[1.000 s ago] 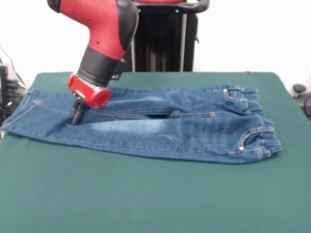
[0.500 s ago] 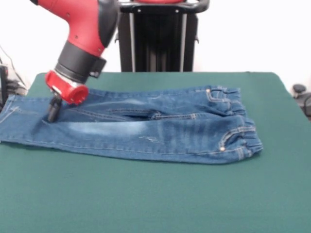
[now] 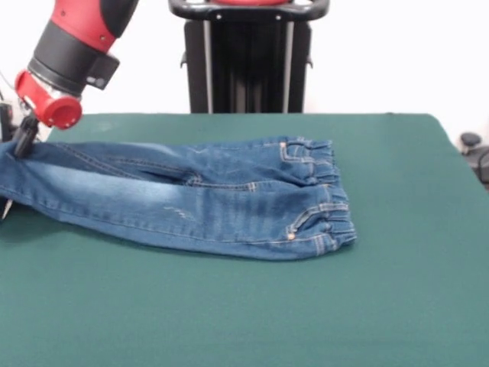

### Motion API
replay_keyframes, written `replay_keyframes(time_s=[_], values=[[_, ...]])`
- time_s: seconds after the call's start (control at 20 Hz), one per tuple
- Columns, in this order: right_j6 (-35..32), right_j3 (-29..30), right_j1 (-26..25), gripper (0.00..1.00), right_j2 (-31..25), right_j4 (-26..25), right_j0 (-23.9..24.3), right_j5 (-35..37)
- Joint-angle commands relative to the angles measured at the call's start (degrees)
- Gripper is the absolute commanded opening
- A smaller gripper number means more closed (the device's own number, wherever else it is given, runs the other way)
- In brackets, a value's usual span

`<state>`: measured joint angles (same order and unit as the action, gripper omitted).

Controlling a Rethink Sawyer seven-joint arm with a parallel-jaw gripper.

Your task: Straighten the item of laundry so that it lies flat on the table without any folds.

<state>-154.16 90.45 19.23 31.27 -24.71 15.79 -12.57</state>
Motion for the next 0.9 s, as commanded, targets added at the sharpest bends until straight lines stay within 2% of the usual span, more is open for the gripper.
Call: replay_keyframes(time_s=[0.05, 0.25, 0.35, 0.5, 0.55, 0.6, 0.9], values=[[0.3, -5.2, -1.9, 0.00, -7.5, -0.7, -0.6, 0.1], [0.6, -9.0, -6.8, 0.00, -6.9, 0.4, 0.1, -4.8], [1.0, -11.2, -8.2, 0.00, -8.6, -0.8, 1.6, -6.2], [0.9, -11.7, -8.3, 0.00, -9.0, -0.6, 1.3, -2.0], [1.4, -11.4, -7.1, 0.00, -10.9, -2.5, 2.2, 0.1], [1.8, -10.7, -5.7, 1.00, -13.2, -4.1, 3.3, 2.6], [0.7, -6.5, -0.6, 1.00, -18.2, -3.8, 5.5, 7.6]])
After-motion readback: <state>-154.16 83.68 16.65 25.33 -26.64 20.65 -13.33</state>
